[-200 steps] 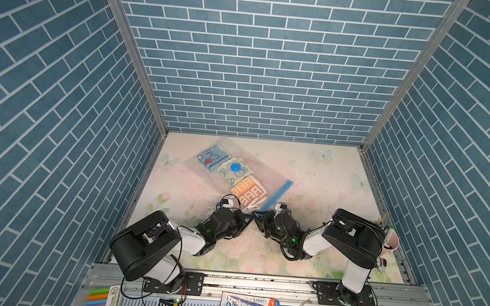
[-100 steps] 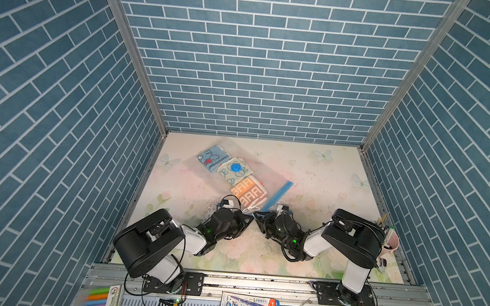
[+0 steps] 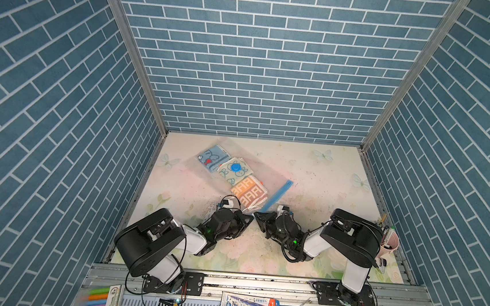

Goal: Place the folded towel into the vacuum bag
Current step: Close the vacuum bag at the center of the board.

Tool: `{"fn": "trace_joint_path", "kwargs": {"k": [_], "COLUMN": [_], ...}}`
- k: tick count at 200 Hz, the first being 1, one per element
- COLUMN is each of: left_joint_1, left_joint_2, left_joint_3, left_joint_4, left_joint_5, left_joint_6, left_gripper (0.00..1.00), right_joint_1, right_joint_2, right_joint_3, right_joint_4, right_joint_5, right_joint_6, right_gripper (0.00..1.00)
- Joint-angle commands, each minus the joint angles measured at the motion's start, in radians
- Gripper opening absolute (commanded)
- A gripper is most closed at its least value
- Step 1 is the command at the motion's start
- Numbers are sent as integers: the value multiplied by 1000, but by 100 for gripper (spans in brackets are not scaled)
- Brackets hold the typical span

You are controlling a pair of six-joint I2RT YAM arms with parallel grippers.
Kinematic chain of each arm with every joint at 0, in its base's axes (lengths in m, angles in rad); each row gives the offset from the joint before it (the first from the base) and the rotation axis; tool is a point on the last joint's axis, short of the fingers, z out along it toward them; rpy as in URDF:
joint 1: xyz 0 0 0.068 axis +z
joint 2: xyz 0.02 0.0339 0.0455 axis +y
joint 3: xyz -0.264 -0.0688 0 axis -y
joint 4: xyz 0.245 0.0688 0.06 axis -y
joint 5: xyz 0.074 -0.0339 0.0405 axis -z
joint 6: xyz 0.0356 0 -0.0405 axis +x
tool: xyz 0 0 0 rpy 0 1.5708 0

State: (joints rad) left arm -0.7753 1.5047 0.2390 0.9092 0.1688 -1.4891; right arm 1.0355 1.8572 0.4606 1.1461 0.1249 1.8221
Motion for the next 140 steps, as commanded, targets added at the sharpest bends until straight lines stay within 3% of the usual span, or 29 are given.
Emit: {"fn": "trace_joint_path", "kwargs": {"k": [1, 140], "left_joint_1": [-5, -5], "left_joint_2": [-32, -75], "left_joint_3": [-5, -10], "left_joint_4": [-15, -57], "left_joint_5": [8, -3], "left_joint_6": [11, 16], "left_gripper": [0, 0], "right_joint_1": [-7, -14], "right_joint_2": [21, -94], "right_joint_3": [-8, -34], "right_joint_4": [10, -242], "right_joint_5": [55, 162], "right_joint_6": [187, 201], "right_gripper": [0, 0]}}
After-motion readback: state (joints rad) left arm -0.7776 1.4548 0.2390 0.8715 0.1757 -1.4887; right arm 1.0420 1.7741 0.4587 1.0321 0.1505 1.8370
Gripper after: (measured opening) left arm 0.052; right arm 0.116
